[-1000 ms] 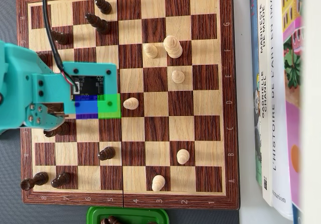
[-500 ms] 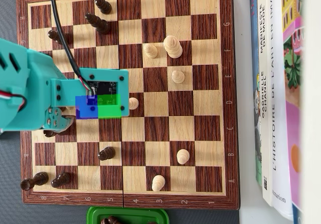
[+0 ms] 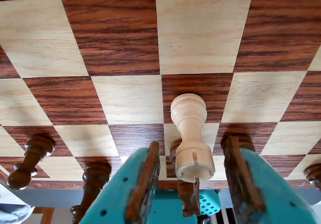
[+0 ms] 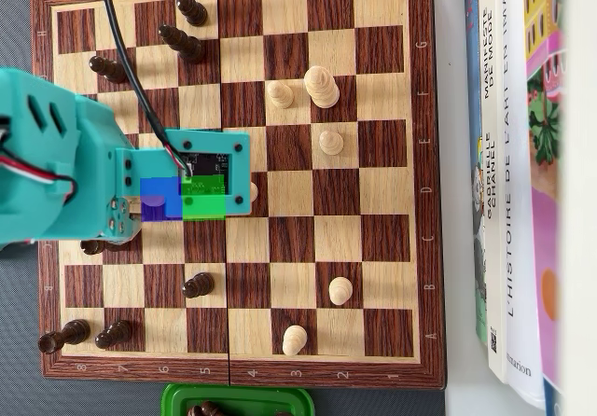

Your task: Play chess

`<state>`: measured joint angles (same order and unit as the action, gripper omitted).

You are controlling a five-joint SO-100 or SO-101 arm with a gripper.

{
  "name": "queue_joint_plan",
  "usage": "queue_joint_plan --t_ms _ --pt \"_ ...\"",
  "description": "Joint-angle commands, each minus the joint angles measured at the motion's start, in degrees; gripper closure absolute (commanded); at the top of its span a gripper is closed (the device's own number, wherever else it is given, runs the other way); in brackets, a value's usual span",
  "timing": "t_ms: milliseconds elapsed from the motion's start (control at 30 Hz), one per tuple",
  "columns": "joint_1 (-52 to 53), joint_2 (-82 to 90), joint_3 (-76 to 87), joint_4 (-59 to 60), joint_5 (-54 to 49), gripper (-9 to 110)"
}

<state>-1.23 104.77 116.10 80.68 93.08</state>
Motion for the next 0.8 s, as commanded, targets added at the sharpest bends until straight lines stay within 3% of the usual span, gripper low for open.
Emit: queue_joint_plan --t_ms 0,500,767 --pt "0.9 -0.2 -2.5 -0.5 -0.1 82" --pt "1.6 -0.2 -2.1 -0.6 0.0 83" --pt "1.6 -0.2 -2.0 -0.6 0.1 88"
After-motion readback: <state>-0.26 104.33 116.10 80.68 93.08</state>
